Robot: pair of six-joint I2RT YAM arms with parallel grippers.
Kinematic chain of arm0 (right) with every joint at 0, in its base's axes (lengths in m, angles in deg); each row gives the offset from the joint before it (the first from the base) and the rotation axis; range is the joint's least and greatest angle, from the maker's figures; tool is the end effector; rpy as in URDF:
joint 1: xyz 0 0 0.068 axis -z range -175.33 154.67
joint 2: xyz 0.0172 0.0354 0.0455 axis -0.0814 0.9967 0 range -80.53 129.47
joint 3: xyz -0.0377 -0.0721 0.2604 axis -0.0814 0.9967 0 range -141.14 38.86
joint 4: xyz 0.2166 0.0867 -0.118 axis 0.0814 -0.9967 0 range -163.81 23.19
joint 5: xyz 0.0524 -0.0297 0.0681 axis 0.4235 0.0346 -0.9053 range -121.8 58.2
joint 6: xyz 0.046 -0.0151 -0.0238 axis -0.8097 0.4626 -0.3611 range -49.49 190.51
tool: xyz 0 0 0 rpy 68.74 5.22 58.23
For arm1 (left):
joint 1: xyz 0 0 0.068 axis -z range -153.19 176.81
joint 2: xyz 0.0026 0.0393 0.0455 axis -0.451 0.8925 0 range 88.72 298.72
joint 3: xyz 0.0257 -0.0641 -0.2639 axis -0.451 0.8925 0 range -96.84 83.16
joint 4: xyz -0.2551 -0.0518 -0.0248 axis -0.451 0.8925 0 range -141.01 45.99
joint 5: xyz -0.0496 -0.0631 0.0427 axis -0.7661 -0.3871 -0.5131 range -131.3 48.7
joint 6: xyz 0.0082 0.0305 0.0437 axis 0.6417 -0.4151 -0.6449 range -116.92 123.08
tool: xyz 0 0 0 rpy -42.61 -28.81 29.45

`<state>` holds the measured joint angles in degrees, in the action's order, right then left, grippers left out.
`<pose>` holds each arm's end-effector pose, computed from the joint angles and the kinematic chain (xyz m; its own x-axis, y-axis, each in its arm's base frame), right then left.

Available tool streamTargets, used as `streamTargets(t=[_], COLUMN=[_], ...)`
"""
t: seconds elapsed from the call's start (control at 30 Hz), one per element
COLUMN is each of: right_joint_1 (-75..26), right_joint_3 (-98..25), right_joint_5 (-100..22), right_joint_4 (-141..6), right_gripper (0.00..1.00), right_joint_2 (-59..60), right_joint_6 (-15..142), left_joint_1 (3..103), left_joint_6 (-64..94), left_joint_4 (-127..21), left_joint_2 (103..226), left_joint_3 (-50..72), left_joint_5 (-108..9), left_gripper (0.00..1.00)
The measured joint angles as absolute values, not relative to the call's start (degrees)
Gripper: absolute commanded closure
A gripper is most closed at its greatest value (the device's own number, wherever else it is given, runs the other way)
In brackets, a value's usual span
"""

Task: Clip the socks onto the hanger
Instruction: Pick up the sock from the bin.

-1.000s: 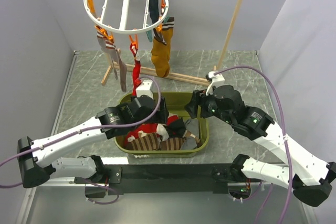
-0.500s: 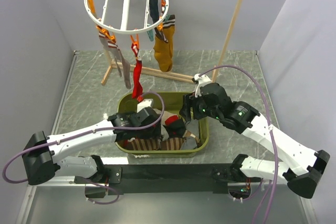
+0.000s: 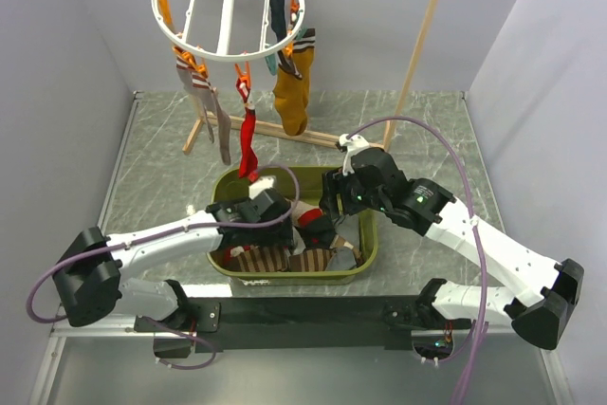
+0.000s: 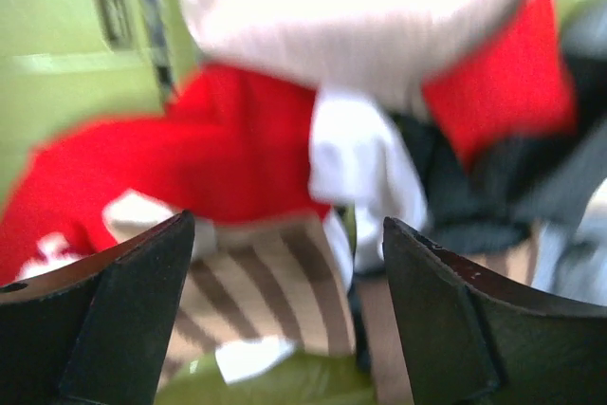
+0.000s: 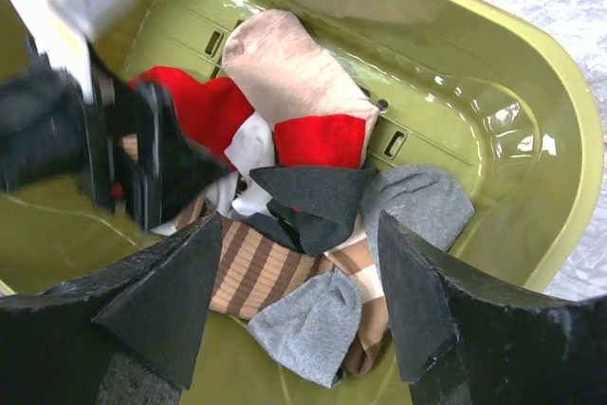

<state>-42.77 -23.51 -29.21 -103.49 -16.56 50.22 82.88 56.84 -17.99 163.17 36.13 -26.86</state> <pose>0.1613 0.1733 0.3360 -0.6398 -0.1846 -0.7461 -0.5224 0.8165 0.2459 0.1458 -0.2008 0.2140 -0.8798 -0.0916 -0.4665 0.0429 0.9620 -0.2697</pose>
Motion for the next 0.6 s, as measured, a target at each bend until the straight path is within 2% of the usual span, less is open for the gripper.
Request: streamTargets(t=[0.17,0.33,0.6], right_joint_1=[-42.8,-42.8,-42.8], right_joint_3=[-23.5,-23.9,-24.2], right_joint_5=[-29.1,-28.3,-27.3], right_joint_4=[-103.3,-103.2,-103.2], right_gripper=[0.27,0.27,0.27], right_joint_2=[-16.4,-15.6,-15.0], right_joint_6=[50.5,51.0,51.7], left_joint_1=[76.8,74.4,74.3], left_joint_6=[56.9,55.5,52.6], left_joint_4=[-22.1,-24.3,-26.5], left_joint_2=[161.6,161.6,162.7], left_joint_3=[38.0,38.1,38.4], left_joint_5=[-24.8,-24.4,-26.7], left_gripper=[0.15,0.2,0.39])
